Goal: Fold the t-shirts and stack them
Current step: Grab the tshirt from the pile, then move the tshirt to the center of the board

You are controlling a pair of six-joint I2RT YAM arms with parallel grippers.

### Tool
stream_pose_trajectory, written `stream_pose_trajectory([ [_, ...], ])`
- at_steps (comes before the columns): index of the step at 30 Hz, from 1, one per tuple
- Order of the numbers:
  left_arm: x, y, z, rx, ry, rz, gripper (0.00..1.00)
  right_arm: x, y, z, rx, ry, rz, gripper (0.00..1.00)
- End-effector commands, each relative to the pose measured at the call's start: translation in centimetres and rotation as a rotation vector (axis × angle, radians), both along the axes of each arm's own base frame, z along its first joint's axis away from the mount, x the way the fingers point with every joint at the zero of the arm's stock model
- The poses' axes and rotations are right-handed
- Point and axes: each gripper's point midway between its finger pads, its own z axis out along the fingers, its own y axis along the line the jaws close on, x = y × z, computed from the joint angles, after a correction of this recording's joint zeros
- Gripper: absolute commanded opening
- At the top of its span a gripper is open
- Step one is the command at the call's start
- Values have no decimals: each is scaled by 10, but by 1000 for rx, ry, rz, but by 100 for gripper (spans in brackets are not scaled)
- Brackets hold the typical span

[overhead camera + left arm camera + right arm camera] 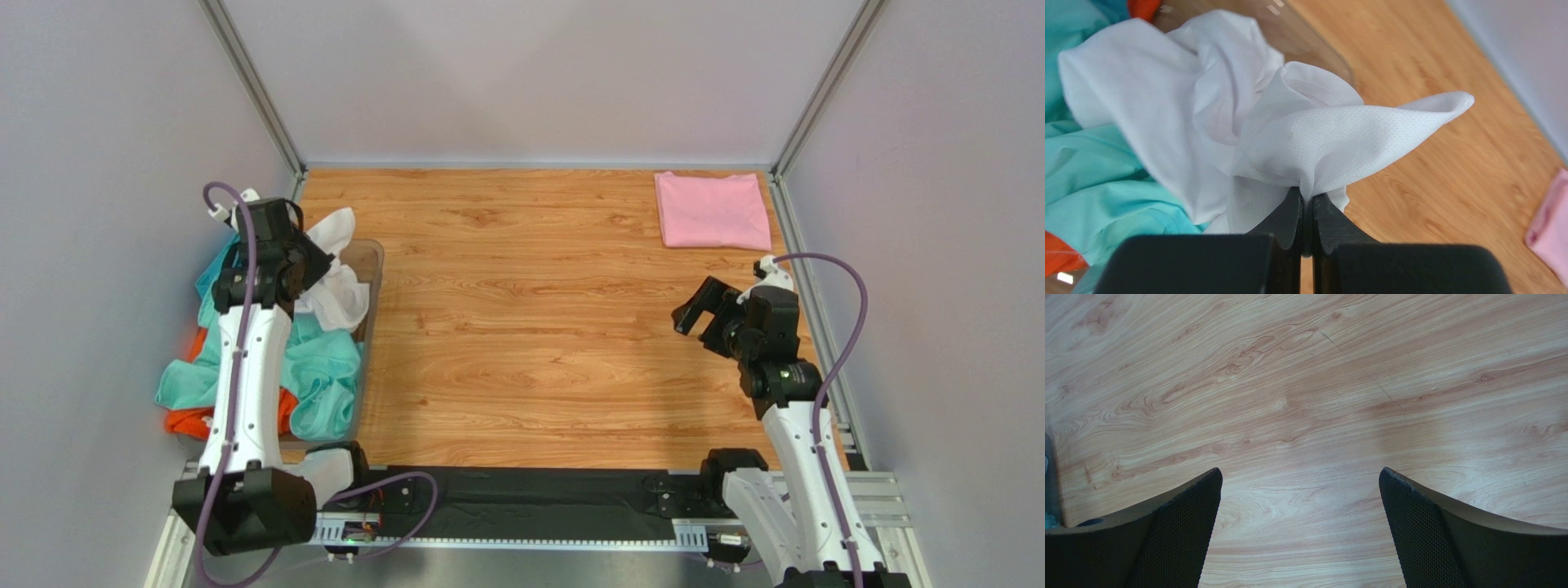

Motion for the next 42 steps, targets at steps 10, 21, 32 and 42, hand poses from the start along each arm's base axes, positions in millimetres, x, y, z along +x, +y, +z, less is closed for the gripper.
stream_pose_trajectory([
  [10, -21, -148, 195, -31, -508, -671, 0, 5, 1, 15, -2, -70, 15, 100],
  [21, -72, -291, 315, -77, -796, -1208, 0, 5, -2, 14, -10, -70, -4, 100],
  [32, -98, -389, 347, -277, -881, -1493, 0, 1, -13, 16, -36, -75, -69, 100],
  [42, -20, -319, 127, -84, -438, -992, 0, 2, -9, 12, -32, -61, -35, 100],
])
